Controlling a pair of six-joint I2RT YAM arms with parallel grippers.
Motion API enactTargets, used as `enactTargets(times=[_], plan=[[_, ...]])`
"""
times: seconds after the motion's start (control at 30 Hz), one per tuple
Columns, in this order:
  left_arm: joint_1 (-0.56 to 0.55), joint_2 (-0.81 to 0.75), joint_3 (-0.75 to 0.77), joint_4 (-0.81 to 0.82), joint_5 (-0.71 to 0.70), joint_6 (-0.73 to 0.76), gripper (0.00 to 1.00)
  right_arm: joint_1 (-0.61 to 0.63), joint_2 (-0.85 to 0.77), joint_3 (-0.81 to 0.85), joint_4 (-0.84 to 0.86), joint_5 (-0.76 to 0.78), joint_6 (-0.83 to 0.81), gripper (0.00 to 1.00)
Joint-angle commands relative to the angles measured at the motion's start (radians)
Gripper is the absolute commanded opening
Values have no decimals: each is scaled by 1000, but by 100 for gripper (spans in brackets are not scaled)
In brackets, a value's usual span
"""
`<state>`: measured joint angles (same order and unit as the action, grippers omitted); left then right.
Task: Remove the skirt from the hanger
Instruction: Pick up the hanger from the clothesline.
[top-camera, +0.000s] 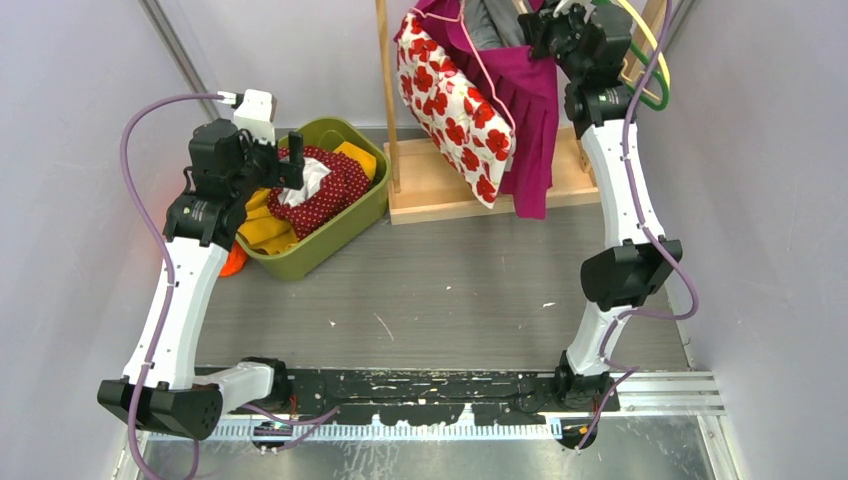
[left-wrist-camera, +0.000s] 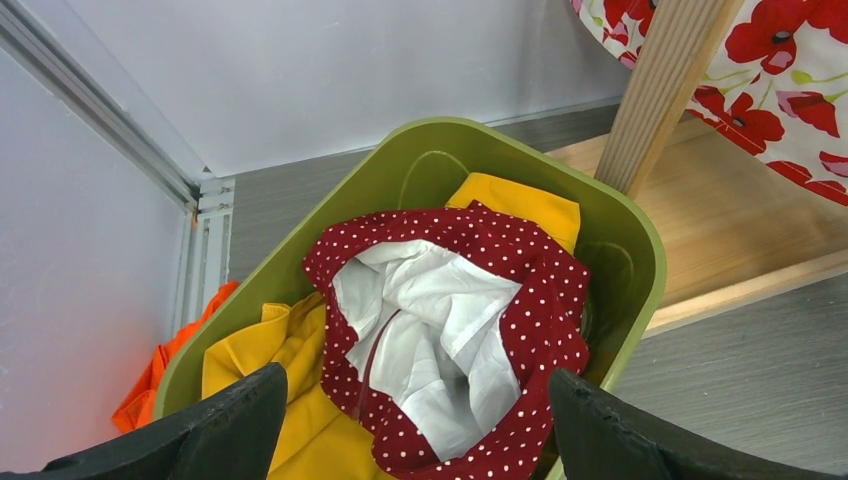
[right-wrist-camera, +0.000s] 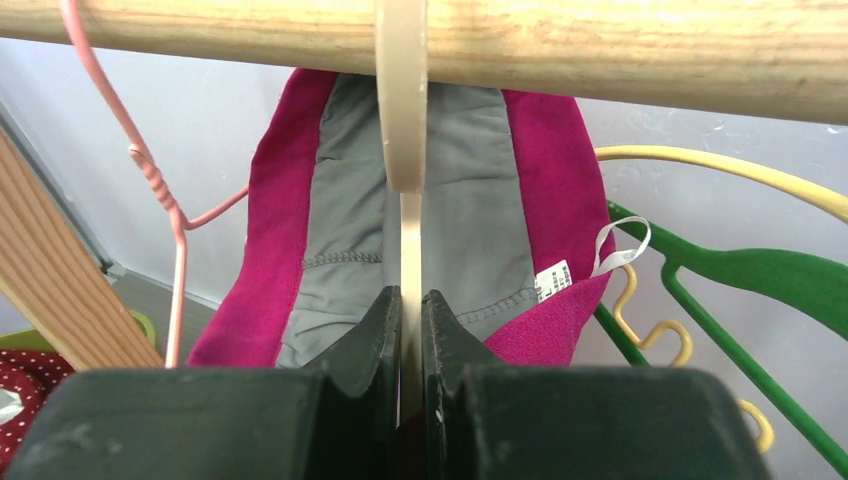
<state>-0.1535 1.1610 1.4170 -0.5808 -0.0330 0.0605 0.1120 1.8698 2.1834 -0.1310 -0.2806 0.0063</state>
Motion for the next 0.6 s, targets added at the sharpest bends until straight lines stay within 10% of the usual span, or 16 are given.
enactTargets(times=[0.0, 0.3, 0.57], plan=[[-6, -25, 8, 45, 6, -1, 99, -4, -196, 5, 221, 35, -16, 0], [-6, -21, 7, 53, 15, -8, 99, -4, -273, -39, 148, 31, -53, 0], [-5, -18, 8, 49, 37, -15, 99, -3, -440, -429, 200, 41, -31, 0]])
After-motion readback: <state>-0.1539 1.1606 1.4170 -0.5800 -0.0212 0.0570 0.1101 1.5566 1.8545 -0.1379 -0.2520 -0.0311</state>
